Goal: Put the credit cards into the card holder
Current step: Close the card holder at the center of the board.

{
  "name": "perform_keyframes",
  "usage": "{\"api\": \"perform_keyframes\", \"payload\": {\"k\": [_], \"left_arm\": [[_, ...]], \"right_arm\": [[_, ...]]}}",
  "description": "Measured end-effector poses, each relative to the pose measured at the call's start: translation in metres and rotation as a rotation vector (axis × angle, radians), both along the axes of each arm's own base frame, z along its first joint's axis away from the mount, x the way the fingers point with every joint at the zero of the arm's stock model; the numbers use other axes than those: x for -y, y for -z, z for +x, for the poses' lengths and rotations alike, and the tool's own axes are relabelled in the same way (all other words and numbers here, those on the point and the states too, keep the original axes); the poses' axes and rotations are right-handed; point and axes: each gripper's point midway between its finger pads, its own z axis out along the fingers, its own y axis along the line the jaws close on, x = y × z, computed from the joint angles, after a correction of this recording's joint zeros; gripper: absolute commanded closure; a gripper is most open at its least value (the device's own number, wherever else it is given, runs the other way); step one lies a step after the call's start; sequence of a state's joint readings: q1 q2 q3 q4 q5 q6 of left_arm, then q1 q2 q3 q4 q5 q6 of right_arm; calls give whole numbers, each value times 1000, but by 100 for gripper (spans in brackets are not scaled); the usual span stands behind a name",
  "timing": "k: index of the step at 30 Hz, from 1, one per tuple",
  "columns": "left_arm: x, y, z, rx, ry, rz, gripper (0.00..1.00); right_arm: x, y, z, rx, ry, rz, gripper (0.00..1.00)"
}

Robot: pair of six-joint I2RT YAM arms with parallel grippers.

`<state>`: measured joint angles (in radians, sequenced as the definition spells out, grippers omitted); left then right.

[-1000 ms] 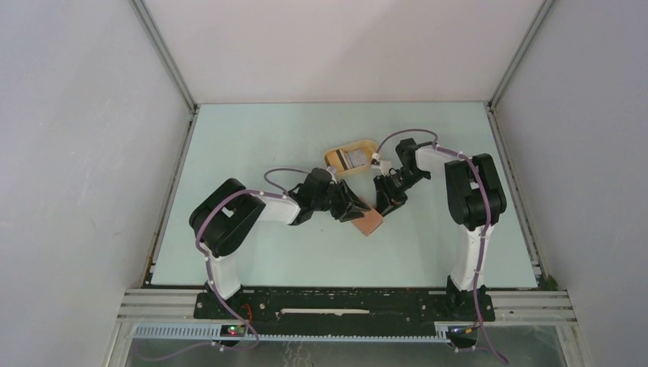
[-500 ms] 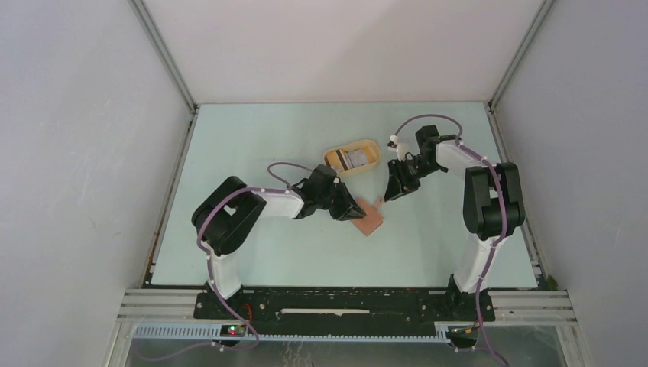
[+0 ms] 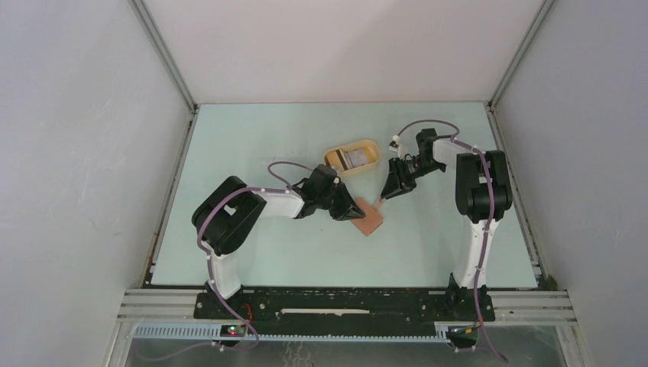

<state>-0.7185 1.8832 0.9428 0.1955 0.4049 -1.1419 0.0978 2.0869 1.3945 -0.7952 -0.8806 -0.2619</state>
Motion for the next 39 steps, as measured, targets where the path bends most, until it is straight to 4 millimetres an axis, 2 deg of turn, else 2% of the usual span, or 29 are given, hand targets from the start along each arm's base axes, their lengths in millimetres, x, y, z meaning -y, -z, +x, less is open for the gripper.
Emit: {"api": "perform_keyframes", "payload": {"k": [5,19,28,31,39], "left_arm": [[0,0,0,0,0,0,86],[0,0,0,-2,2,-1,86],[1,0,-1,-4,5,-3,86],[1,0,-1,-5,6,-5,86],[0,0,-1,-5,5,-6,84]], "right_arm": [[-6,-5,3,-21,-2,50,68],[-7,0,-4,-105,3,78,76],[-7,0,-6,-116,3,76,90],[-7,1,-6,-115,2,76,100],[-7,1,-5,-104,-4,77,100]]}}
